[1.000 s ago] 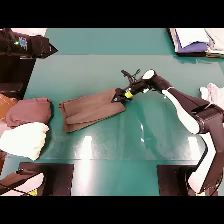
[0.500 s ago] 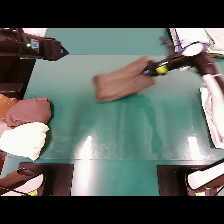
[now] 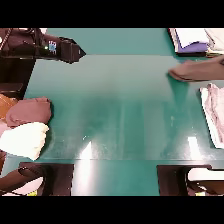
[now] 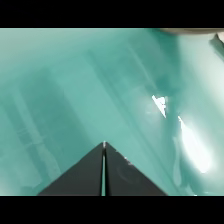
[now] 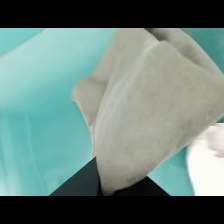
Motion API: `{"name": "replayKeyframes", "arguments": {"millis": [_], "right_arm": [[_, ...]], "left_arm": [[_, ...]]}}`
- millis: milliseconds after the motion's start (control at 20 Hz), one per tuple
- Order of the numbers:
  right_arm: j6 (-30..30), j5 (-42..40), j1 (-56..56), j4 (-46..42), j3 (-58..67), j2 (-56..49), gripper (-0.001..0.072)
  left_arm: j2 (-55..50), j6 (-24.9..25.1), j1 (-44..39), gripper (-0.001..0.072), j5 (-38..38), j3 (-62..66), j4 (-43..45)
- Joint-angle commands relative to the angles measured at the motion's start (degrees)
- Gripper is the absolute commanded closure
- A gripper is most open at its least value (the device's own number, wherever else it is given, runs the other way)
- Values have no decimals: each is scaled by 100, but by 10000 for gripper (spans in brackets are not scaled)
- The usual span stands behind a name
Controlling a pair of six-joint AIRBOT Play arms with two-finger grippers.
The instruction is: Fold the shirts.
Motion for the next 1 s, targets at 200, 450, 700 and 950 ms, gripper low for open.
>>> {"name": "replayKeyframes", "arguments": {"millis": [200,450,700,950], "right_arm": [[22,-339,-992,-35,232,109,692],[22,203,-992,-39,1320,109,693],[26,960,-1106,-83,1663,227,693],[28,1102,-1604,-98,402,1060,692]], "left_arm": [[-2,-127,-76,683,61,-2,-17],[-2,-127,-76,682,61,-2,-13],[-2,-107,-76,683,59,-2,11],[-2,-98,-76,683,44,-2,37]]}}
